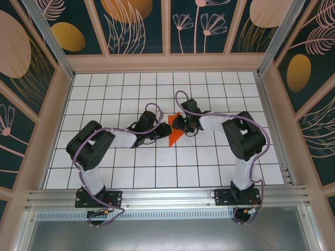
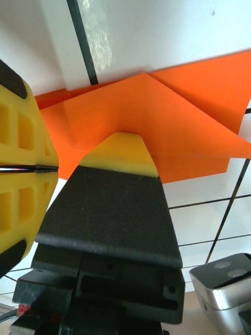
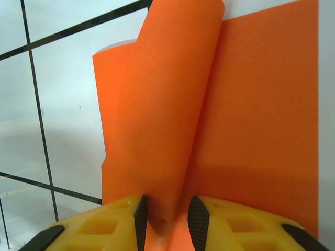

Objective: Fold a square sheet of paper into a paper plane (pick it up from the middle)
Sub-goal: Fourth fold the wing at the center of the table.

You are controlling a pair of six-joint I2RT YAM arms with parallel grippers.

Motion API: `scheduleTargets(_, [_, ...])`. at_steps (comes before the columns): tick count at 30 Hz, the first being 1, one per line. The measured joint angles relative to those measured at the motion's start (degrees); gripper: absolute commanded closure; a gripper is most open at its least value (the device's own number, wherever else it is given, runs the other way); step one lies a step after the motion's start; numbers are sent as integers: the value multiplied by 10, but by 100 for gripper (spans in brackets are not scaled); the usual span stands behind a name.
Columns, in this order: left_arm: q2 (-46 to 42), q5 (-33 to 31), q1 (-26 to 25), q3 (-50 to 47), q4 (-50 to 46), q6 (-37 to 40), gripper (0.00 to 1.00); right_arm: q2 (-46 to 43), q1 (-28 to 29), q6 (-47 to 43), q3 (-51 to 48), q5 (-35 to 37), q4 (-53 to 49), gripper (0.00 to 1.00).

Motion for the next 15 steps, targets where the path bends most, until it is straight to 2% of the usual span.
scheduleTargets(15, [39, 26, 0, 4, 3, -2, 89, 5, 0, 3, 7, 3, -11, 69])
